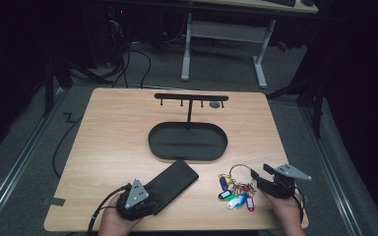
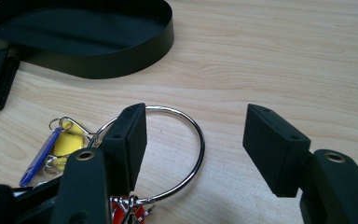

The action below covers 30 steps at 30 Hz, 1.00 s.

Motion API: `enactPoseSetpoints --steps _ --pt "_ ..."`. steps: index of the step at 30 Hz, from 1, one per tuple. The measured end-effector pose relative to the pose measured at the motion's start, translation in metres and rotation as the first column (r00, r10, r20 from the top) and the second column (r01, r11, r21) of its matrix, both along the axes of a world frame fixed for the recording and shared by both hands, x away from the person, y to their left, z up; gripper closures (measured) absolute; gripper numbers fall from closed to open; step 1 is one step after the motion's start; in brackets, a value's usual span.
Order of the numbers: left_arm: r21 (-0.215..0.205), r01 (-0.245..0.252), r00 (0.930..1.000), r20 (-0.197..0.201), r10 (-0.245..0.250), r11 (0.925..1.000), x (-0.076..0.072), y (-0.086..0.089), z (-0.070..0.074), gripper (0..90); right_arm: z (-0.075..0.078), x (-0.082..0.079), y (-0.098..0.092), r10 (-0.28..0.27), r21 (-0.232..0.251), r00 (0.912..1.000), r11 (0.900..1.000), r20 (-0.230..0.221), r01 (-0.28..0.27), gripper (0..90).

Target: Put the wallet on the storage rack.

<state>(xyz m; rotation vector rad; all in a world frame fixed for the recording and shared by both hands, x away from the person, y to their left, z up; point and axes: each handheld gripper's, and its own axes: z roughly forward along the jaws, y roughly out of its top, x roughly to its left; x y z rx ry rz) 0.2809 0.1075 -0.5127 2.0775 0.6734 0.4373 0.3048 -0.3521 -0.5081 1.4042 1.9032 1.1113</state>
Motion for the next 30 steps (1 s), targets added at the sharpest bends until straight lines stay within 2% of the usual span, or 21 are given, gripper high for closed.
enactPoseSetpoints --steps 4,9,12,16,18,26,30 --pt "0.005 0.003 0.9999 -0.011 -0.003 1.0 -0.003 -0.002 -0.001 45.5 -0.003 0.005 -0.001 -0.001 0.009 1.0 1.0 0.006 0.001 38.8" --pt "0.023 -0.006 0.9999 0.009 0.006 0.9997 -0.008 0.001 0.001 47.1 -0.001 0.009 0.001 -0.006 0.023 0.9998 1.0 0.018 0.006 38.1" --pt "0.013 -0.009 0.9999 0.009 0.009 0.9999 -0.01 0.004 0.002 47.5 -0.001 0.012 0.003 -0.002 0.011 0.9997 1.0 0.023 0.002 38.1" --pt "0.012 0.006 0.9999 0.01 -0.006 0.9999 -0.013 0.002 0.001 49.4 -0.002 0.016 0.006 0.005 0.009 0.9999 1.0 0.015 -0.005 38.1" --pt "0.03 0.02 0.9997 0.013 -0.02 0.9993 -0.016 -0.002 0.0 49.2 -0.002 0.018 0.007 0.014 0.008 0.9998 1.0 0.011 -0.014 38.1" --pt "0.057 0.045 0.9989 0.011 -0.045 0.9973 -0.018 -0.011 -0.002 47.0 -0.001 0.016 0.005 0.017 0.017 0.9998 1.0 0.011 -0.017 38.1" --pt "0.143 0.057 0.9971 0.042 -0.063 0.9881 -0.015 -0.02 -0.006 46.5 -0.001 0.012 0.001 0.009 0.02 0.9999 1.0 0.009 -0.009 38.3"
